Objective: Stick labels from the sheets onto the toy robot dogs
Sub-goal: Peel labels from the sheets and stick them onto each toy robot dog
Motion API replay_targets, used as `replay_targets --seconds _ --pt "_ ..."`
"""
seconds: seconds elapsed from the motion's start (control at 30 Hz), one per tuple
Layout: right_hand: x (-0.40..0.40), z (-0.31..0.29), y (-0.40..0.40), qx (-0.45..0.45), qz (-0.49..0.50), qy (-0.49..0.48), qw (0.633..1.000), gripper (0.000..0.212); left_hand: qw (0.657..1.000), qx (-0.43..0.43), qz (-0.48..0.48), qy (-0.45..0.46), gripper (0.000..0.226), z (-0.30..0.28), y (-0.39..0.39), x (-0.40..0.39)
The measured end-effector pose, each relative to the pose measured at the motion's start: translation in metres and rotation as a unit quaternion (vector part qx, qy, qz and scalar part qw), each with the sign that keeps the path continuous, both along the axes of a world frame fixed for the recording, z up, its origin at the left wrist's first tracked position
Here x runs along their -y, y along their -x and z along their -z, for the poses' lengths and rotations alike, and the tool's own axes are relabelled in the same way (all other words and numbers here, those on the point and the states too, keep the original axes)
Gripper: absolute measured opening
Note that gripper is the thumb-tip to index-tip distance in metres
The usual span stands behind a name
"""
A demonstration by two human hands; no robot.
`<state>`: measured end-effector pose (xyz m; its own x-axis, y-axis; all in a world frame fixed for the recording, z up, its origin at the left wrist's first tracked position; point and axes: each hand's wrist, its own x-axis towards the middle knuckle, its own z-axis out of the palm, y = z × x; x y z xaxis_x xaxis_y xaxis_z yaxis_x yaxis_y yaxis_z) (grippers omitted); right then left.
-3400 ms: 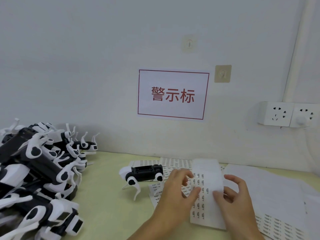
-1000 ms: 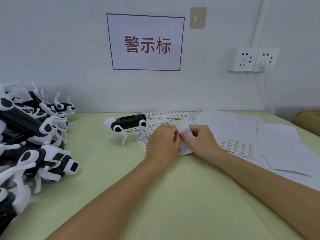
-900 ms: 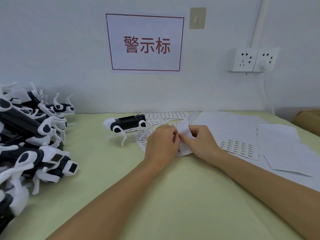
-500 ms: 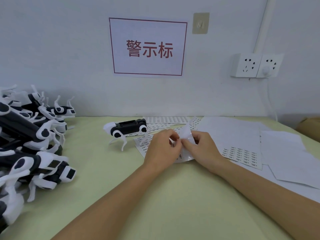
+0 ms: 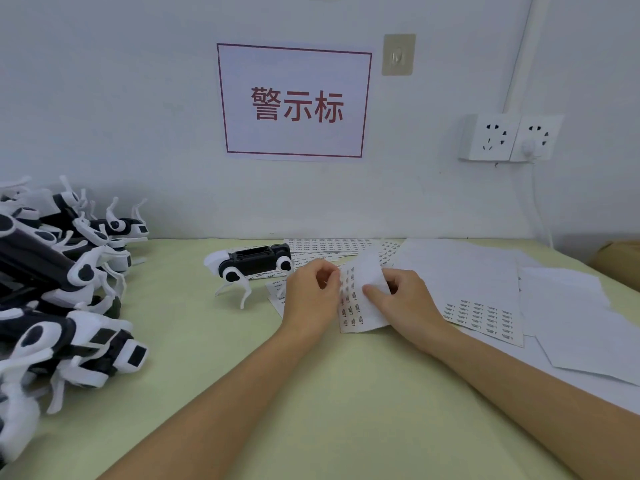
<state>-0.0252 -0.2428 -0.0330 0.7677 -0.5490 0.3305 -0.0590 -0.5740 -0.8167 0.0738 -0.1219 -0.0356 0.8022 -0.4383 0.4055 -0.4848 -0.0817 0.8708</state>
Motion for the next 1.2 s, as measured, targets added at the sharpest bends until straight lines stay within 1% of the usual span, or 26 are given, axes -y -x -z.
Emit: replay_targets --seconds 0.07,0.1,0.2,0.23,0.3,0.33,0.37,0.4,0.43,0.5,0.53,0.6,0.7,0.8,0.9,0.97,1.07,1.13,1.2 --pt "0.000 0.002 -0.002 -0.007 0.032 0.030 0.999 0.021 1.000 -0.027 -0.004 0.007 0.021 -0.001 0.000 -0.001" --pt "0.001 0.004 -0.003 -0.013 0.049 0.048 0.998 0.020 0.999 -0.036 -0.004 0.011 0.021 -0.002 0.000 -0.001" --pt "0.002 0.006 -0.004 -0.023 0.082 0.079 0.993 0.011 0.999 -0.049 -0.002 0.017 0.022 -0.002 0.001 0.000" --pt "0.004 0.007 -0.005 -0.032 0.081 0.079 0.993 0.019 0.999 -0.051 -0.002 0.017 0.022 -0.002 0.001 0.000" --pt "0.005 0.008 -0.005 -0.057 0.091 0.074 0.991 0.049 0.999 -0.051 -0.003 0.017 0.021 -0.002 0.001 0.000" --pt "0.003 0.008 -0.004 -0.057 0.104 0.081 0.990 0.060 0.999 -0.049 -0.005 0.017 0.021 -0.002 0.000 0.000" --pt "0.000 0.008 -0.003 -0.042 0.119 0.105 0.986 0.064 0.999 -0.047 -0.008 0.017 0.021 -0.002 0.000 0.000" --pt "-0.003 0.007 -0.001 -0.015 0.121 0.142 0.982 0.061 0.999 -0.046 -0.010 0.018 0.020 -0.002 0.000 0.000" --pt "-0.006 0.006 0.000 0.021 0.102 0.178 0.978 0.054 0.999 -0.046 -0.012 0.019 0.020 -0.002 0.000 0.000" --pt "-0.012 0.007 0.002 0.074 0.016 0.214 0.974 0.046 0.999 -0.046 -0.016 0.021 0.018 -0.001 0.001 -0.001" --pt "-0.015 0.007 0.003 0.076 -0.034 0.221 0.972 0.047 0.999 -0.045 -0.017 0.022 0.018 -0.001 0.001 -0.001" --pt "-0.018 0.009 0.003 0.044 -0.102 0.237 0.965 0.055 0.999 -0.041 -0.019 0.024 0.017 -0.001 0.000 -0.001" --pt "-0.015 0.010 0.001 0.017 -0.127 0.247 0.961 0.062 0.999 -0.037 -0.018 0.030 0.018 -0.002 0.001 -0.001" --pt "-0.015 0.010 0.000 0.004 -0.144 0.242 0.960 0.064 0.998 -0.036 0.005 0.048 0.017 -0.003 0.003 -0.002" --pt "-0.015 0.011 0.001 0.011 -0.147 0.228 0.962 0.065 0.997 -0.046 0.031 0.057 0.016 -0.005 0.005 -0.004" --pt "-0.013 0.010 0.001 0.036 -0.141 0.179 0.973 0.062 0.996 -0.059 0.047 0.050 0.021 -0.006 0.006 -0.004" --pt "-0.010 0.004 0.002 0.062 -0.135 0.053 0.987 0.051 0.996 -0.068 0.055 0.031 0.028 -0.007 0.007 -0.005" --pt "-0.008 0.000 0.003 0.059 -0.142 0.008 0.988 0.045 0.996 -0.065 0.064 0.014 0.028 -0.008 0.008 -0.005" --pt "-0.007 -0.003 0.004 0.055 -0.144 -0.018 0.988 0.043 0.996 -0.060 0.073 0.004 0.027 -0.008 0.007 -0.004"
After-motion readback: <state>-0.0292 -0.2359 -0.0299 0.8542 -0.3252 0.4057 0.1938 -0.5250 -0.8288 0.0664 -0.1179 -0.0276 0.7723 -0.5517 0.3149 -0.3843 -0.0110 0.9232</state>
